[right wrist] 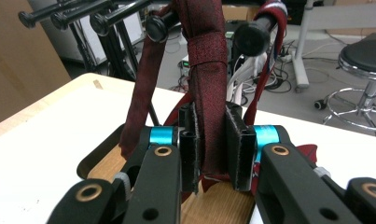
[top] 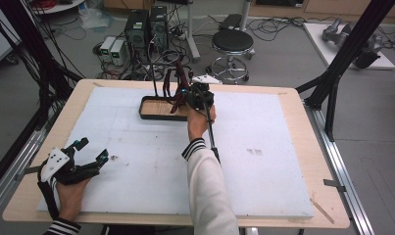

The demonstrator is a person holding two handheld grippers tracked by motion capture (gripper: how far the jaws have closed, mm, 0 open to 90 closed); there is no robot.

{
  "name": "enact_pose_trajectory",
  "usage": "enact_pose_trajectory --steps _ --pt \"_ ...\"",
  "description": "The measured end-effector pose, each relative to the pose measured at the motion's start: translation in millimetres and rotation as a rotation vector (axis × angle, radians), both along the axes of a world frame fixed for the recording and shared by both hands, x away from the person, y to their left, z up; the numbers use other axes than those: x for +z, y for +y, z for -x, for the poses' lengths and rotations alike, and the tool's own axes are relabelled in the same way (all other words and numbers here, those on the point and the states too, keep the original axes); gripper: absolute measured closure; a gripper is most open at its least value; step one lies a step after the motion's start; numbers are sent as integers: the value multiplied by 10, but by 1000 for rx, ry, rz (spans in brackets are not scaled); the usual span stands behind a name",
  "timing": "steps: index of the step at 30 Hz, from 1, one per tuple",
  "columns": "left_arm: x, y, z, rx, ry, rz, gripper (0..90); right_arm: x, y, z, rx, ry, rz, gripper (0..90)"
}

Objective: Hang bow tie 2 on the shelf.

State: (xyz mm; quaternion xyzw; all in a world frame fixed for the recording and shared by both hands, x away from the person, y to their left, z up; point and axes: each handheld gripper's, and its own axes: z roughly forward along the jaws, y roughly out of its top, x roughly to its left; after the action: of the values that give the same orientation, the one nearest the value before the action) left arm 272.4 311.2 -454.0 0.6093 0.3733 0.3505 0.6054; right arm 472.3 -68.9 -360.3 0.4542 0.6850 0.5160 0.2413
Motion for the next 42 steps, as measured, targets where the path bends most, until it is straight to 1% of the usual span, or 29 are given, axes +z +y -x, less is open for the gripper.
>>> enact_pose_trajectory --steps 4,6,11,13,15,17,19,22,27,30,32,34,37,40,42 --pt "0 0 0 1 1 0 135 -4 -5 0 3 16 14 779" --pt "0 -1 0 2 0 0 135 -8 -12 -1 3 29 32 780" --pt "0 -2 0 1 0 -2 135 -29 -51 -6 12 63 36 780" --pt "0 -3 1 1 0 -2 135 -40 -58 -6 14 69 55 780" --pt "0 -3 1 1 0 -2 135 -50 -71 -8 15 78 60 780" --pt "0 -3 1 1 0 -2 135 -55 -72 -2 14 82 92 780" --pt "1 -4 1 1 0 -3 135 -69 -77 -1 17 90 109 780" --pt "0 -4 1 1 0 -3 135 -102 -107 -6 13 104 102 780" --pt "1 -4 1 2 1 -3 135 -114 -115 -7 17 105 107 759" --pt "1 -4 1 2 1 -4 135 -118 -117 -9 17 111 104 724" --pt "1 -4 1 2 1 -4 135 -121 -119 -8 16 116 110 706" --pt "1 -4 1 2 0 -4 135 -118 -127 -8 17 116 101 670" --pt "1 -6 -1 3 2 -4 135 -102 -133 3 17 118 101 577" --pt "2 -7 -5 6 6 -2 135 -77 -159 17 34 125 72 447" --pt "2 -8 -4 6 5 -4 135 -47 -180 36 53 122 56 371"
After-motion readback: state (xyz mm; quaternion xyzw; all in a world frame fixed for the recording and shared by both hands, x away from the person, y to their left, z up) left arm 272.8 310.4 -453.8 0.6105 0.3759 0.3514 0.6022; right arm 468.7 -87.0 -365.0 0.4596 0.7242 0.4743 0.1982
